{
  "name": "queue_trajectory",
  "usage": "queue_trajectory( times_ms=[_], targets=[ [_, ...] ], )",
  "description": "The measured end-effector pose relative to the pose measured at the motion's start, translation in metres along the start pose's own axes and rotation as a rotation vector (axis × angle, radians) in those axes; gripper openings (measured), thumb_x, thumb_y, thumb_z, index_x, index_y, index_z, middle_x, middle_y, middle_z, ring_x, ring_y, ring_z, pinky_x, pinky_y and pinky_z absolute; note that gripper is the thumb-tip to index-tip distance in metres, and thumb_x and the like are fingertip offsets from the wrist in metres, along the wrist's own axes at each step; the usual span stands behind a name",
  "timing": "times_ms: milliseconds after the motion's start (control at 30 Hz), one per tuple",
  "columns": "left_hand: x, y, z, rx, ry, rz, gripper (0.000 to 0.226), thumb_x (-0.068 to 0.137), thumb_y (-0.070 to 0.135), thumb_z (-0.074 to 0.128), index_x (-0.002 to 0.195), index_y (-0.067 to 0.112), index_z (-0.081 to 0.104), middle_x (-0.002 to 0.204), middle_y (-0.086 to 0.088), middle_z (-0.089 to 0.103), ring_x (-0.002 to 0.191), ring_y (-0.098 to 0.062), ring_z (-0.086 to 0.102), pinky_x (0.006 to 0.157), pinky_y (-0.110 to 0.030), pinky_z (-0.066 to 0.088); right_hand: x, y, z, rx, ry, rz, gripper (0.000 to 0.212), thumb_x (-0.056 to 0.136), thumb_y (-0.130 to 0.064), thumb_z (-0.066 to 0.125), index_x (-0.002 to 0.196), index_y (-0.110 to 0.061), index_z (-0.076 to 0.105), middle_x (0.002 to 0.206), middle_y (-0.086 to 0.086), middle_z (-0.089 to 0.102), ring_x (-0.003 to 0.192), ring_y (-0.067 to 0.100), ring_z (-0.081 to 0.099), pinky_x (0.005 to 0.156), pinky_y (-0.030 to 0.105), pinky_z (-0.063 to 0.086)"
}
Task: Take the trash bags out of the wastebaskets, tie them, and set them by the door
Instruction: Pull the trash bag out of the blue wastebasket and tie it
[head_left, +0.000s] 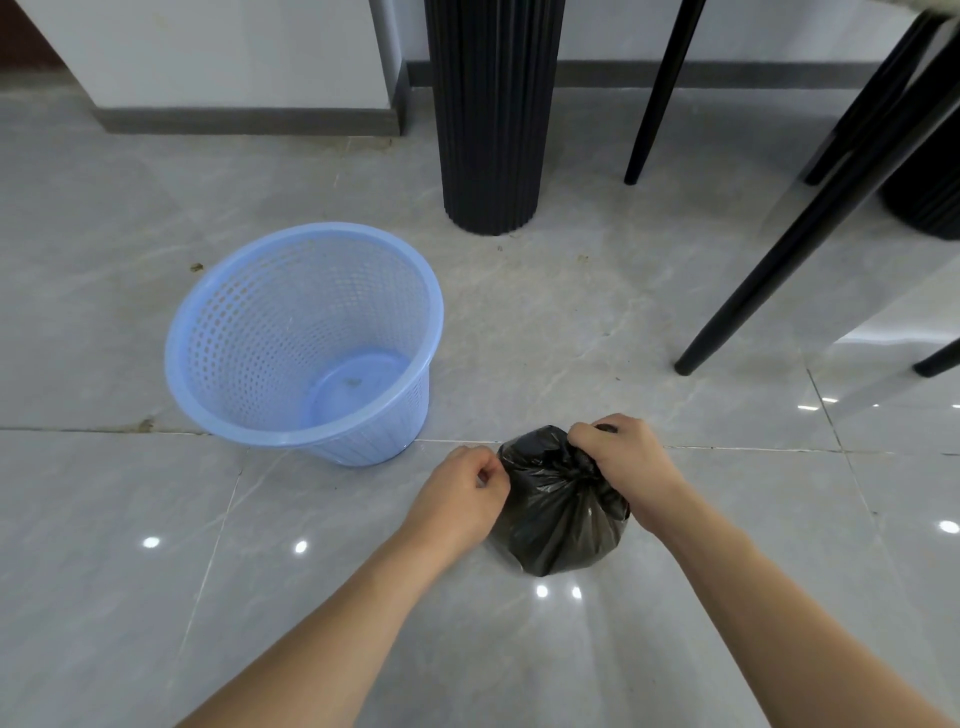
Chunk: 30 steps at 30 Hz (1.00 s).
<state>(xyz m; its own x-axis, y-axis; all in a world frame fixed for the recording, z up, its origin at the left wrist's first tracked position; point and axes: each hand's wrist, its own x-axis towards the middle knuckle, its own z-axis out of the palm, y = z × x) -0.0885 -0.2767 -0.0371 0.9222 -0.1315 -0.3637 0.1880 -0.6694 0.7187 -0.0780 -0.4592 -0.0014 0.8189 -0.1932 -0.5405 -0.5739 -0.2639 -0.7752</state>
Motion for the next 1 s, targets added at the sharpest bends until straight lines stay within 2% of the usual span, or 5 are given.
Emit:
queue_trajectory(
  times_ms=[133,233,567,767,1000],
  targets=[
    [0.000,-0.003,-0.002,-0.030,-0.008,-0.022,0.016,0.092,0.026,0.051,0.082,0.018,0.061,0.092,0.001,0.060,0.073,-0.015,0.057,0.070,-0.028,0.046,-0.003,-0.002,-0.003,0.272,-0.147,0.164,0.024,0.085,-0.025,0.063,0.076,-0.003,0.062,0.071,0.014,0.062,0.063,0.026,0.060,0.057,0.029,0.050],
    [0.001,-0.003,-0.004,-0.069,-0.003,-0.044,0.015,0.091,0.024,0.050,0.082,0.021,0.061,0.083,0.002,0.063,0.068,-0.012,0.056,0.063,-0.025,0.043,-0.001,-0.001,-0.005,0.416,-0.267,0.173,0.026,0.093,-0.022,0.059,0.092,0.002,0.071,0.089,0.017,0.074,0.074,0.026,0.072,0.061,0.029,0.057],
    [0.008,-0.003,-0.006,-0.233,0.064,-0.077,0.009,0.087,0.015,0.056,0.087,0.023,0.060,0.078,0.007,0.059,0.066,-0.009,0.054,0.064,-0.023,0.040,0.009,0.008,0.001,0.201,-0.043,0.099,0.008,0.076,0.002,0.050,0.080,-0.002,0.056,0.074,0.016,0.054,0.069,0.027,0.053,0.064,0.038,0.042],
    [0.010,0.013,0.004,-0.270,0.026,-0.072,0.017,0.085,0.021,0.062,0.102,0.023,0.062,0.094,0.008,0.064,0.076,-0.006,0.059,0.071,-0.019,0.045,0.005,0.008,0.000,0.239,-0.167,0.105,0.015,0.079,0.011,0.045,0.077,-0.001,0.055,0.064,0.014,0.054,0.056,0.020,0.051,0.053,0.028,0.042],
    [0.012,0.021,0.008,-0.142,0.073,-0.085,0.016,0.076,0.041,0.067,0.087,0.030,0.067,0.084,0.015,0.068,0.081,-0.003,0.064,0.080,-0.030,0.053,0.006,0.008,0.004,0.126,-0.220,0.055,0.014,0.073,0.010,0.051,0.079,0.002,0.061,0.075,0.018,0.054,0.072,0.029,0.050,0.067,0.039,0.040]
  ],
)
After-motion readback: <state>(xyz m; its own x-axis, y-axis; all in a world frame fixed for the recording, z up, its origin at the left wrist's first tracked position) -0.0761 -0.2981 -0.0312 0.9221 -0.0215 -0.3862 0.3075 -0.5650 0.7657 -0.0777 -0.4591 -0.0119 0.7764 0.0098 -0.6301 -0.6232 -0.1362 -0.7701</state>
